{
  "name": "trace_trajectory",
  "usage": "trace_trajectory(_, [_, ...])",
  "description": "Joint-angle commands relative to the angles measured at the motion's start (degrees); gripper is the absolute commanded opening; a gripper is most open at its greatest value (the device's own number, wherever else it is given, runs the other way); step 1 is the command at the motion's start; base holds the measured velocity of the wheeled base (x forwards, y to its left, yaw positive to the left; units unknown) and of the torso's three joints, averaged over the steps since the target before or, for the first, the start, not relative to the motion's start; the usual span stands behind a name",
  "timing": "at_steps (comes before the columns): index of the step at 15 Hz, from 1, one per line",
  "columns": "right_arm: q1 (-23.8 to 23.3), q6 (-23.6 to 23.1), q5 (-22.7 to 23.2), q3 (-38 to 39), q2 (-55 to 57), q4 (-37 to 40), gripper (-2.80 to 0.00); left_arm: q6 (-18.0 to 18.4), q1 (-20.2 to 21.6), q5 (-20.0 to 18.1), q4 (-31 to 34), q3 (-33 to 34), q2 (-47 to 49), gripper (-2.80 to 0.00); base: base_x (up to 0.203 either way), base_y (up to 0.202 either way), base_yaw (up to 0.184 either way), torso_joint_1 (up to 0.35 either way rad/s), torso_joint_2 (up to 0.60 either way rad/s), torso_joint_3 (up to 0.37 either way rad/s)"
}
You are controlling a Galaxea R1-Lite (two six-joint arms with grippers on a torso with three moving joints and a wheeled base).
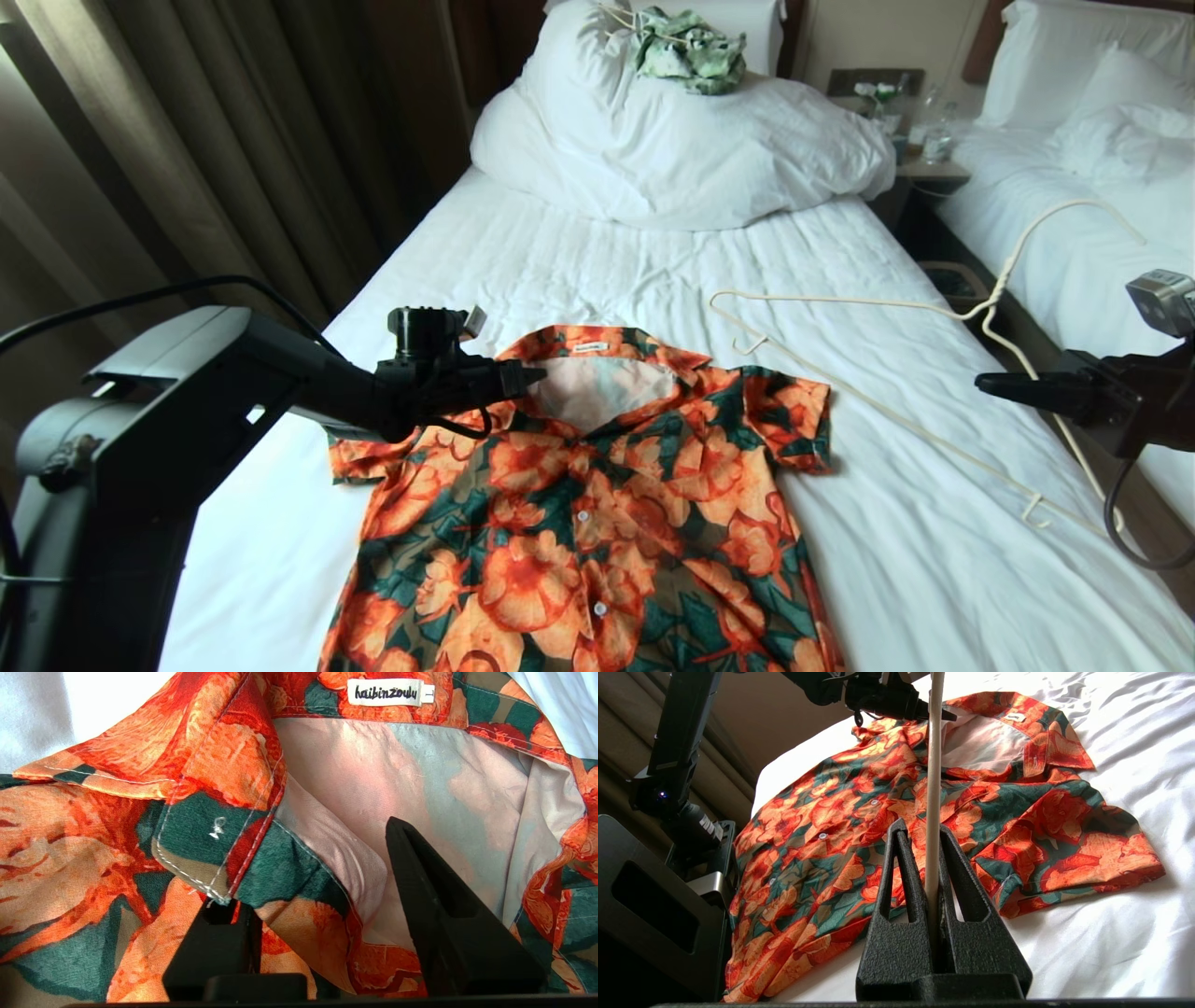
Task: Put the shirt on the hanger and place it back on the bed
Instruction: Lift the shirt and hanger
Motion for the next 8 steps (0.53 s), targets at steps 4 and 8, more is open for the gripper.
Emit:
trace_trajectory(4, [0.4,0.1,0.5,-0.1,0.3,-0.5,-2.8,-0.6,-0.2,0.6,-0.2,0.5,-1.1,-2.8,0.0,0.0,0.0,0.0,0.0,0.0])
trace_trajectory(8, [2.2,0.1,0.5,0.2,0.8,-0.5,-2.8,-1.9,-0.7,2.3,-0.2,3.3,-6.4,-2.8,0.0,0.0,0.0,0.0,0.0,0.0])
